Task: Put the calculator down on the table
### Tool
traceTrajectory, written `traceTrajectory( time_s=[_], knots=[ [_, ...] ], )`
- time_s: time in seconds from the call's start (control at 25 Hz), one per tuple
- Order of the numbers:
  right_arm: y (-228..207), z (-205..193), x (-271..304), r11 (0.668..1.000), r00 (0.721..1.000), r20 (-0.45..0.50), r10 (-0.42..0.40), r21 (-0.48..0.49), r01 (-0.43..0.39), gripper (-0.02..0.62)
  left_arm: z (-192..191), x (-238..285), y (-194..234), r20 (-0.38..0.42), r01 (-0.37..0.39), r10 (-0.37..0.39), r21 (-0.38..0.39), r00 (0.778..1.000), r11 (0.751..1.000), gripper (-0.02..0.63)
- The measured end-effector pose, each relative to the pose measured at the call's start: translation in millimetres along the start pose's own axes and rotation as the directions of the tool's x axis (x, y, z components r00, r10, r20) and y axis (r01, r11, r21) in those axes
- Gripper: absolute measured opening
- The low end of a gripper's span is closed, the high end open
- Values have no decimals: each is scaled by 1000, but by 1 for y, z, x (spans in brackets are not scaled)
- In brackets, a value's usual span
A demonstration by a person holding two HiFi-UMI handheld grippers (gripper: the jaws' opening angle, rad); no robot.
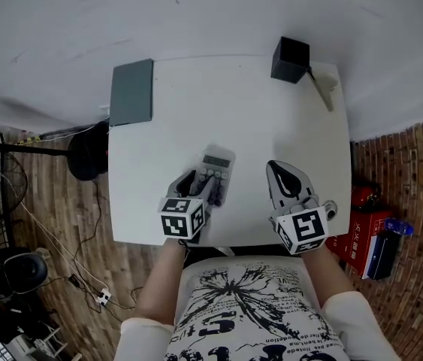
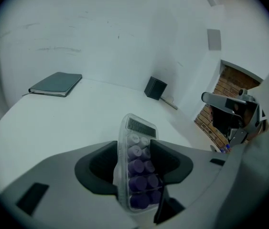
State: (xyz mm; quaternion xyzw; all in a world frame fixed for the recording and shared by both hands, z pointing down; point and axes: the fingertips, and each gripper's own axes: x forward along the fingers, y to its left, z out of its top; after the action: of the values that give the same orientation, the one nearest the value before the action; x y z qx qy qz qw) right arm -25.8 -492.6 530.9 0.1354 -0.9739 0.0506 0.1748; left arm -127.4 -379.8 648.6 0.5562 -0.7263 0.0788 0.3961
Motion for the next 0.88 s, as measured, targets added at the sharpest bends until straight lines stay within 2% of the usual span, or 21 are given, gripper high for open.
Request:
traceTrajectory(
  time_s=[0.12,0.24,0.44,0.56,0.72,0.88],
  knots=[
    [2,2,-2,1000,1000,3,-3,-2,3,15,0,-2,5,-21,-42,43,66,999,997,218],
    [2,9,-5,1000,999,23,-24,-9,24,15,6,-8,4,-11,-36,38,105,999,994,229],
    [9,23,-16,999,998,54,-40,-29,42,15,26,-33,-1,52,-25,20,111,998,994,229],
    [17,34,-27,998,996,79,-41,-35,44,15,50,-60,-7,120,-20,4,139,993,990,199],
    [26,52,-46,997,993,107,-42,-55,48,15,85,-105,-22,225,-25,-20,199,974,980,164],
    [44,71,-65,998,991,136,-16,-60,24,15,111,-156,-50,332,-1,-96,279,938,960,130]
  ],
)
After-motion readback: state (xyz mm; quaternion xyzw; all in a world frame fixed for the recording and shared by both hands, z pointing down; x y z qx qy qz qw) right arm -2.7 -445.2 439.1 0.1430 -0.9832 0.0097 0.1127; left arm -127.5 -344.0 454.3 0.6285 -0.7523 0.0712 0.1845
